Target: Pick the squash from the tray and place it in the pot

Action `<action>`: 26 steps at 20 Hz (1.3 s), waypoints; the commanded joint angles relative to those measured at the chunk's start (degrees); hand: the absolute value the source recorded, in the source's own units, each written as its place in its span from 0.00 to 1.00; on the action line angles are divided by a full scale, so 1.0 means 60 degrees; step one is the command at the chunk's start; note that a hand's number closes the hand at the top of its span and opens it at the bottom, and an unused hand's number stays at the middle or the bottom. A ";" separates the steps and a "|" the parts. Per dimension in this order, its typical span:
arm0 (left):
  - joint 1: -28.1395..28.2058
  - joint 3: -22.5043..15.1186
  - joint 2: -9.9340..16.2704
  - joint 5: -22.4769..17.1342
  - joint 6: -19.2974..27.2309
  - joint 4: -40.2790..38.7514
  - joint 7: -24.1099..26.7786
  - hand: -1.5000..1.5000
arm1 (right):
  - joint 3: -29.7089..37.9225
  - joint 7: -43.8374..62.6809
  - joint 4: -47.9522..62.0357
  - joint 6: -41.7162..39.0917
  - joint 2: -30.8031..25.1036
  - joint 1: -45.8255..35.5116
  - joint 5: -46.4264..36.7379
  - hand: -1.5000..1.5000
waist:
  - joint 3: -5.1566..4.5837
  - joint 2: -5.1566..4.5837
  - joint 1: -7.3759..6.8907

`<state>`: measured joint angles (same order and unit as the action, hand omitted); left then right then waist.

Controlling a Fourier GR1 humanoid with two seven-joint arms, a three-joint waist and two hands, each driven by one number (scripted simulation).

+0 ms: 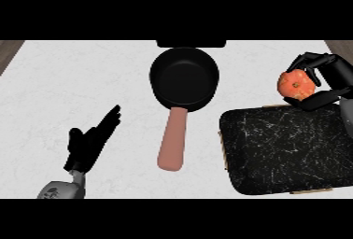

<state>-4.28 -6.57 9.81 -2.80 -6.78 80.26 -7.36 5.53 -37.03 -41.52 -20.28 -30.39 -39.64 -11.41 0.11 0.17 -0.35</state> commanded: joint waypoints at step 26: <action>-0.0032 0.0082 -0.0170 0.0175 -0.0185 0.0333 -0.0742 0.50 | -0.3378 0.6091 -0.0540 0.1497 0.2816 -0.4817 -0.4190 1.00 | -0.0027 -0.0098 -0.0230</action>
<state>-3.64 -6.37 8.85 -1.68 -8.05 82.59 -10.12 -9.95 -1.86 -47.72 -14.10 -15.27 -66.24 -29.94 0.01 -0.20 -1.56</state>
